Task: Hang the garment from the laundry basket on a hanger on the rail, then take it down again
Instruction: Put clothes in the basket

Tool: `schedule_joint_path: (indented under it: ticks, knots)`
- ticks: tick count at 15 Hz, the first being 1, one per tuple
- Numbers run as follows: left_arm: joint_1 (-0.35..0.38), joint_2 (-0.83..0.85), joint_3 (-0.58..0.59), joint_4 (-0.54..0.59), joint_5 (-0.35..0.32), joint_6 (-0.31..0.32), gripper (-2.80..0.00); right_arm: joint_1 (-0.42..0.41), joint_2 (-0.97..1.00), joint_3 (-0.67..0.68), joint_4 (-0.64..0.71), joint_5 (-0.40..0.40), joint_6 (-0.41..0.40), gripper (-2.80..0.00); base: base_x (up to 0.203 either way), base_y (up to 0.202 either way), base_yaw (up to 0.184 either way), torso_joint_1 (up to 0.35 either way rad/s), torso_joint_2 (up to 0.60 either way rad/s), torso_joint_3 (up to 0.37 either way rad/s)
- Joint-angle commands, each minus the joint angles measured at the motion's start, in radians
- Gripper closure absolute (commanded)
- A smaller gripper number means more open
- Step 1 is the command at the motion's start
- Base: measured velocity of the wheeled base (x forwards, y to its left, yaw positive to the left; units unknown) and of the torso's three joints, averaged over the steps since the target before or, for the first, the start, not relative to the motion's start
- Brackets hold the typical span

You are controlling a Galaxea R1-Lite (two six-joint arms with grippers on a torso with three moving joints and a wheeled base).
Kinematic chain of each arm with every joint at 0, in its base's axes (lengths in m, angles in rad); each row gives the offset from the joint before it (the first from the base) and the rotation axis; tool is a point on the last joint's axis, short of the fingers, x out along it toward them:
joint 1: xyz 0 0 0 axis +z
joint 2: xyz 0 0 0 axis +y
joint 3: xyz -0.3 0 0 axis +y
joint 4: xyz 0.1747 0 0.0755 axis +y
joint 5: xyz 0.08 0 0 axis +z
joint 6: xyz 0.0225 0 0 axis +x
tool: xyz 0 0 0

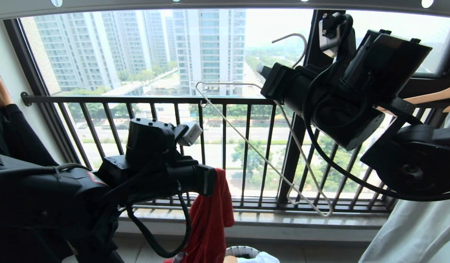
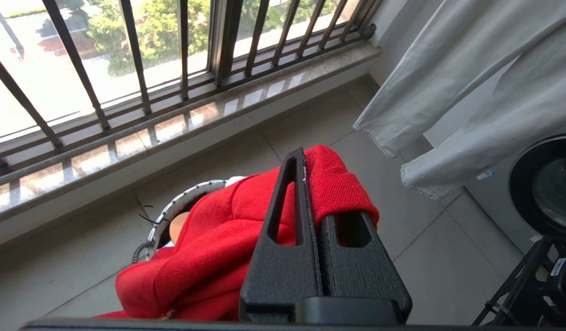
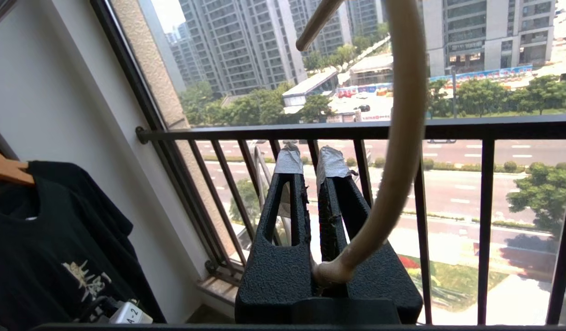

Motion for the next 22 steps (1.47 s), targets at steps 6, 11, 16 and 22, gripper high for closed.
schedule_joint_path:
  ticks: [6,11,16,22]
  knots:
    - [0.02,0.181,0.025,-0.169,0.045,0.034,0.0,-0.023,-0.005,0.029,0.02,-0.001,-0.08,0.0,0.0,0.0,0.0,0.0,0.0,0.0]
    - [0.029,0.402,0.028,-0.424,0.186,0.124,0.0,-0.038,-0.027,0.044,0.014,-0.001,-0.122,0.0,0.0,0.0,0.0,0.0,0.0,0.0]
    - [0.021,0.572,0.007,-0.532,0.275,0.209,0.0,-0.055,-0.042,0.046,0.019,0.0,-0.127,0.0,0.0,0.0,0.0,0.0,0.0,0.0]
    - [0.002,0.666,-0.019,-0.567,0.28,0.211,0.0,-0.057,-0.047,0.055,0.019,0.002,-0.164,0.0,0.0,0.0,0.0,0.0,0.0,0.0]
